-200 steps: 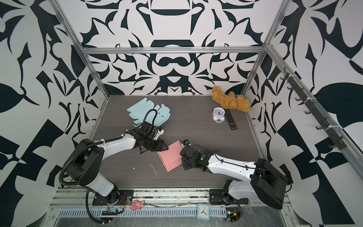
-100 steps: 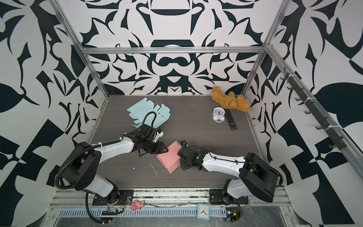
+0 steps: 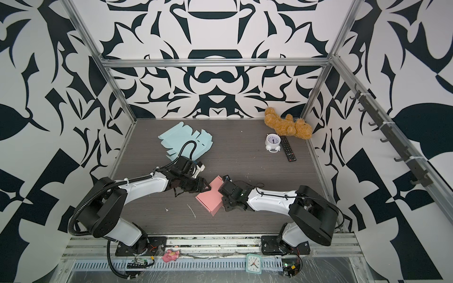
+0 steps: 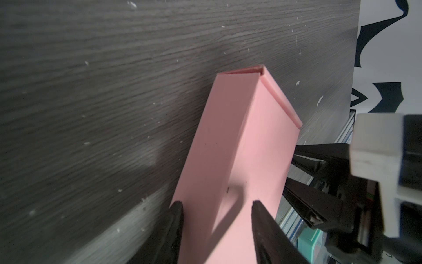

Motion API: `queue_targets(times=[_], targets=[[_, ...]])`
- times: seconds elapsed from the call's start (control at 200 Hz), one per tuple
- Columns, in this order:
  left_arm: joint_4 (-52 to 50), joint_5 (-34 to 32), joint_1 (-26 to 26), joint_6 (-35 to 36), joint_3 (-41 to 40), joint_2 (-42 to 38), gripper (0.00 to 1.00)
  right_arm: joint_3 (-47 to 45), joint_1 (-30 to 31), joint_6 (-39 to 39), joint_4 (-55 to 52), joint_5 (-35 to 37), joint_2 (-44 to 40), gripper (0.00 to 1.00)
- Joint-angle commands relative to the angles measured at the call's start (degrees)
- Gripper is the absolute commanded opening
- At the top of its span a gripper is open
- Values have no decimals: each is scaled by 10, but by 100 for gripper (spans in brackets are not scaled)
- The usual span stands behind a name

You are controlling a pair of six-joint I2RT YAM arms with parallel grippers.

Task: Assemble paper box
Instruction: Fold and tuck the lid into the gap.

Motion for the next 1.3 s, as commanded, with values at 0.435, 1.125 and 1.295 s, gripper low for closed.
queue_targets(times=[0.435,1.125,1.295], targets=[[43,59,-15,-27,-32,-1,51,48,0,-7,83,-29,1,39],[26,67,52,-23,-80,-61,65,-58,4,38,46,-16,-74,39],[11,66,52,-20,-87,-83,68,-76,22,52,33,-13,-103,36]])
